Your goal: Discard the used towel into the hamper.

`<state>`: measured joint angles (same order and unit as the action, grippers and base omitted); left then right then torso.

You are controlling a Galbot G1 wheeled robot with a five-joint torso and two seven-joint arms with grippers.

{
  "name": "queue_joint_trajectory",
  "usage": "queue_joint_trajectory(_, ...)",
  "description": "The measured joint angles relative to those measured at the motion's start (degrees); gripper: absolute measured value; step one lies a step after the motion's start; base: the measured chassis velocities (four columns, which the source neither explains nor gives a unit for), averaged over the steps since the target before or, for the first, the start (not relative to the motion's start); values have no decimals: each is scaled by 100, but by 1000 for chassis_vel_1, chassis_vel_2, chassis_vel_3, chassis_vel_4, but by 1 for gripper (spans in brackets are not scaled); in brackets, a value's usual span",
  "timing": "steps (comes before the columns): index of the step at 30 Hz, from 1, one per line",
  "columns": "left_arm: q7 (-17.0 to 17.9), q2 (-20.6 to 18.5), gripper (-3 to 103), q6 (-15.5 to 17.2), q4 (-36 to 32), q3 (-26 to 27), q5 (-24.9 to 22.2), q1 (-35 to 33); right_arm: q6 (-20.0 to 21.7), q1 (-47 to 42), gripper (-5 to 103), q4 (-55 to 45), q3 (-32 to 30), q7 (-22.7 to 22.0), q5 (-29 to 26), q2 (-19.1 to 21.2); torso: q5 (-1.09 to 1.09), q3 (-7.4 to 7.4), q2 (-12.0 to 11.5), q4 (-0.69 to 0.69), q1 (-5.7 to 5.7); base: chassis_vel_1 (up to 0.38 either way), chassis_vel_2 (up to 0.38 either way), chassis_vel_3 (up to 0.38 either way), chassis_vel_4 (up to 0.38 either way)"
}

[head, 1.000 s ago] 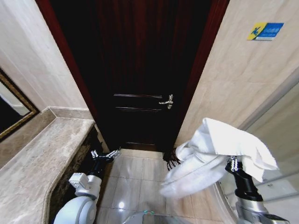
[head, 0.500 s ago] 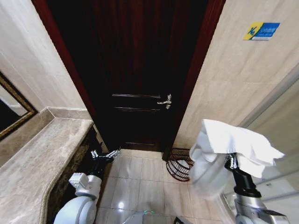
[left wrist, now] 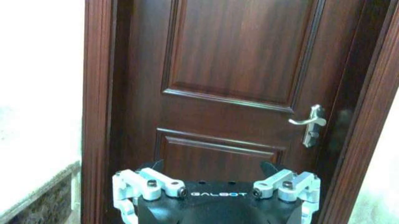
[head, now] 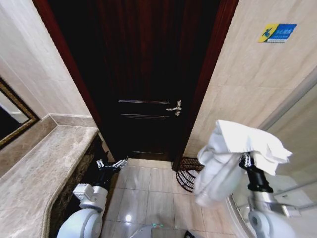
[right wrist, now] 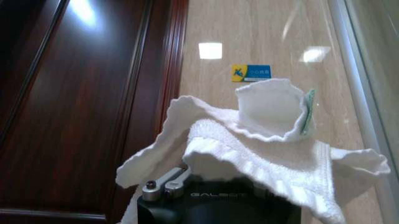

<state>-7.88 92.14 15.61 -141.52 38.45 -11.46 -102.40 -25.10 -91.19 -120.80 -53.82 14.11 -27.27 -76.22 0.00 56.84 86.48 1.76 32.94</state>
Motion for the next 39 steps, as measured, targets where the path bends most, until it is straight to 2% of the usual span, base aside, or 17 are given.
queue_joint_trajectory(6, 0, 0, 100, 0, 0, 0, 0, 0, 148, 316, 8, 194, 79, -88, -165, 360, -1, 0, 0, 0, 0, 0, 0, 0, 0)
queue_joint_trajectory(18, 0, -1, 100, 0, 0, 0, 0, 0, 82, 866, 8, 959, 303, 18, -291, 774, 0, 0, 0, -1, 0, 0, 0, 0, 0)
queue_joint_trajectory(32, 0, -1, 100, 0, 0, 0, 0, 0, -6, 1680, 8, 2002, 540, 118, -353, 1049, 0, 0, 0, -1, 0, 0, 0, 0, 0)
queue_joint_trajectory(39, 0, -1, 100, 0, 0, 0, 0, 0, 38, 2212, 8, 2475, 936, 109, -456, 1106, 0, 0, 0, -1, -1, 0, 0, 0, 0)
